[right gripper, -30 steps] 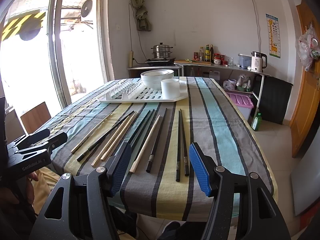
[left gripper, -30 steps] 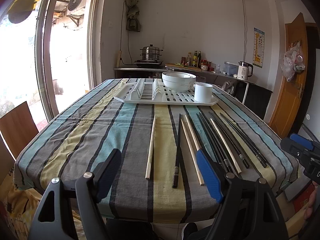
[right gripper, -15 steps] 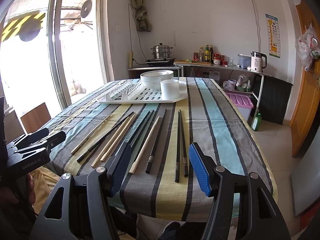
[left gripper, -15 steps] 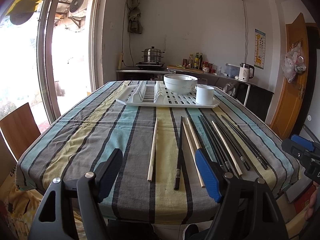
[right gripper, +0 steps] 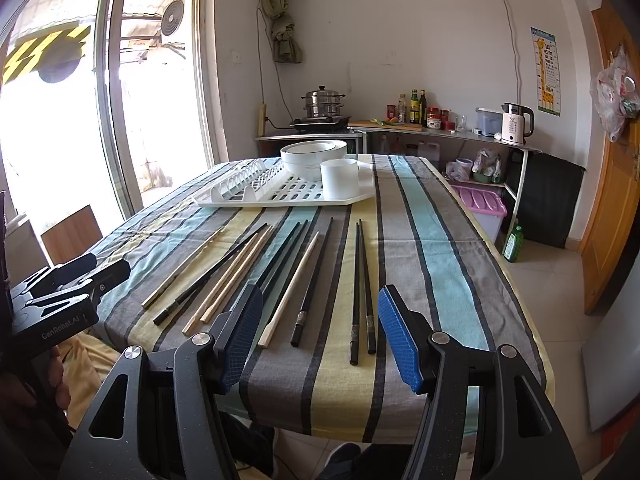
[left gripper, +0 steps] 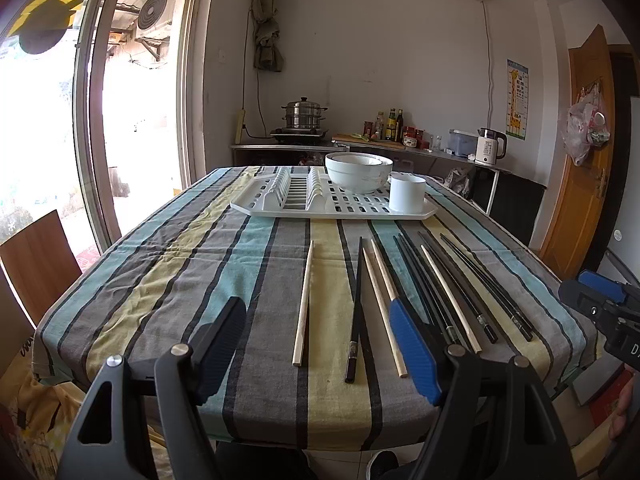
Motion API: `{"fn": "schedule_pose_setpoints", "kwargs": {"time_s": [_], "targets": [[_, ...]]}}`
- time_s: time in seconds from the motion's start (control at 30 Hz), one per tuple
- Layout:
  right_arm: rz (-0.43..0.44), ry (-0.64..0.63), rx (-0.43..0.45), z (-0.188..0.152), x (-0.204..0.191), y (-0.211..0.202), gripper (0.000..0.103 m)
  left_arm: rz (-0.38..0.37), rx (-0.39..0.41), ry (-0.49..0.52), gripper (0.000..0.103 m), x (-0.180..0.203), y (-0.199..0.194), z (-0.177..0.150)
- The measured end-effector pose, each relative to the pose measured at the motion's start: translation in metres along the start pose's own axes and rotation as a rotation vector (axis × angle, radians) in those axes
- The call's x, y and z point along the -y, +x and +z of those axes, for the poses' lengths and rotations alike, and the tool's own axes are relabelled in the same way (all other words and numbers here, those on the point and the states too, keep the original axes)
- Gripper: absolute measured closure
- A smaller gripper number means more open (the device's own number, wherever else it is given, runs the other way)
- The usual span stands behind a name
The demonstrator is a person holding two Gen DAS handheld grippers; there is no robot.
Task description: Organize utensils
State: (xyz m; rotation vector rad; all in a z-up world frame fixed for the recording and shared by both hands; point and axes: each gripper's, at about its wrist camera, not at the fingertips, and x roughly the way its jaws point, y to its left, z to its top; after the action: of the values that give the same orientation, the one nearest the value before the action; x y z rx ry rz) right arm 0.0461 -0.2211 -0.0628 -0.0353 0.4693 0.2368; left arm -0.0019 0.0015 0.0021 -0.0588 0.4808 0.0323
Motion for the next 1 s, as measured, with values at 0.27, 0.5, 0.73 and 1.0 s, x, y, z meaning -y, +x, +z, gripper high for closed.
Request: {"fn": "schedule_pose_setpoints", "kwargs": {"time_s": [0.27,0.5,0.73,1.0], "targets": [[-0.001,0.000,0.000,-0.0001,-0.0003,0.0004,0.042,-0.003,0.001,-0.003,0.027,0.0005,-0.0013,0.0012],[-0.001,-0.001,0.002,-0.0001,-0.0008,0.0009,0.042,0.000,0.005,-0.004,0.028,0.0010,-0.0043,0.0011],[0.000,-0.001,0.002,-0.0003,-0.0005,0.0005,0.042,0.003,0.006,-0.003,0.028,0.0017,-0.0049,0.0007],[-0.001,0.002,0.000,-0.0004,-0.0008,0.0014,0.042,0.003,-0.002,-0.002,0.028,0.0015,-0.0033,0.0002]]}}
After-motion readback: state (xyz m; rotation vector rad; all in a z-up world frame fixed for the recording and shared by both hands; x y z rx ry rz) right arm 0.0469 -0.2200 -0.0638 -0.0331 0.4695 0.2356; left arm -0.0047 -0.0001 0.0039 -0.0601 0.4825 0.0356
